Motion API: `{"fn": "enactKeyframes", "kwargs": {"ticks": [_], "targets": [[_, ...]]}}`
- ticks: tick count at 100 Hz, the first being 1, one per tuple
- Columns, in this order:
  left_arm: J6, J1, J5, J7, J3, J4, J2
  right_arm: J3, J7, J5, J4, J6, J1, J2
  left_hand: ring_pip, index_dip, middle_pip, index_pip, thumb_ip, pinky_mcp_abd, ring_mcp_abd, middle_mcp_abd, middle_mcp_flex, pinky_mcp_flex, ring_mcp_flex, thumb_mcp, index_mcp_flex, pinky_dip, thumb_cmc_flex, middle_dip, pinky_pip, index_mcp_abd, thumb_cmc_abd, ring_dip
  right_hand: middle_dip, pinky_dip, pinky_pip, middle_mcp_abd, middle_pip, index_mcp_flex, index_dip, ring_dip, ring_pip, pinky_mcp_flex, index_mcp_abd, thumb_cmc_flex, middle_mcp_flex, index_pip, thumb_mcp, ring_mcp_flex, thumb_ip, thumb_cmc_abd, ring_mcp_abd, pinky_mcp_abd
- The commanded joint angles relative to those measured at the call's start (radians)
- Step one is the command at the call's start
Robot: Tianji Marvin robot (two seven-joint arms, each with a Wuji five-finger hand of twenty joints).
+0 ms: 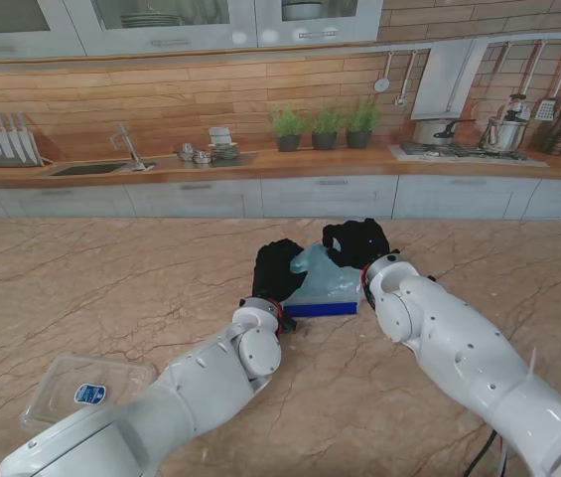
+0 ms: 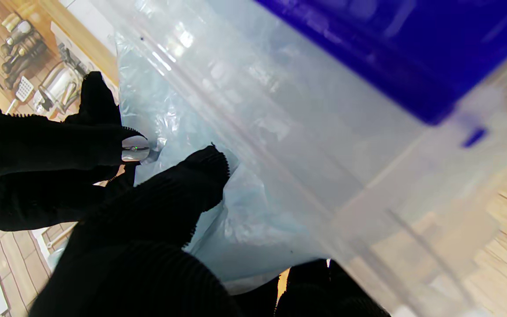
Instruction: Fold the bubble film and place it into the plastic crate
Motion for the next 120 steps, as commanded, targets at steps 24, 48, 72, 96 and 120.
{"fn": "enactKeyframes", "kwargs": {"ticks": [24,48,72,96,120], "targets": [[0.047,0.014,0.024,-0.028,0.013,-0.047,0.028,-0.081,0.025,0.016,0.054,-0.012,0.048,-0.014,-0.014,-0.027,-0.047,-0.305,0.060,-0.004,0.033,0.030,-0.026,-0.010,-0.022,-0.003,-0.141,0.022,-0.209,-0.014,-0.008,0.052,-0.044,-0.023,-0.019,0.043,0.142,-0.001,-0.019,0.059,0.017,0.018,0.028,0.042,-0.011,0.029,0.062,0.030,0.052,0.061,-0.039,-0.018,0.003,-0.033],[0.057,0.032,0.042,-0.029,0.005,-0.113,0.064,-0.178,0.003,0.045,0.140,-0.008,0.102,-0.039,-0.029,-0.093,-0.065,-0.440,0.048,0.023,0.045,0.032,-0.046,-0.010,-0.026,-0.092,-0.249,0.034,-0.292,-0.017,0.001,0.066,-0.058,-0.028,-0.011,0.078,0.221,0.022,0.003,0.072,0.001,0.027,0.062,0.085,0.047,0.024,0.078,0.028,0.082,0.089,-0.039,-0.033,0.015,-0.037],[0.042,0.078,0.070,-0.005,-0.027,-0.239,0.116,-0.265,-0.002,0.075,0.213,0.007,0.139,-0.065,0.058,-0.100,-0.063,-0.448,0.060,0.089,0.056,0.038,0.003,0.060,-0.013,-0.278,-0.225,0.137,-0.252,-0.006,0.096,0.064,0.054,0.006,-0.003,0.094,0.270,0.038,0.024,0.093,-0.022,0.029,0.095,0.118,0.081,0.017,0.101,0.031,0.102,0.117,-0.039,-0.054,0.024,-0.033],[0.049,0.164,0.053,-0.029,-0.089,-0.448,0.177,-0.311,-0.002,0.095,0.257,0.016,0.155,-0.082,0.298,-0.078,0.009,-0.390,0.072,0.166,0.111,0.055,0.260,0.032,0.200,-0.289,-0.129,0.185,-0.110,0.021,0.891,0.053,0.247,0.034,-0.003,0.100,0.291,0.041,0.028,0.106,-0.033,0.027,0.107,0.131,0.085,0.008,0.116,0.033,0.115,0.132,-0.041,-0.068,0.029,-0.032],[0.031,0.211,0.033,-0.113,-0.109,-0.569,0.221,-0.334,-0.003,0.113,0.287,0.023,0.160,-0.094,0.348,-0.073,-0.001,-0.344,0.061,0.238,0.170,0.092,0.455,0.166,0.376,-0.274,0.026,0.224,-0.098,0.004,0.987,0.073,0.231,0.020,-0.005,0.099,0.295,0.040,0.025,0.110,-0.038,0.023,0.108,0.132,0.079,0.003,0.120,0.033,0.122,0.135,-0.044,-0.072,0.031,-0.031]]}}
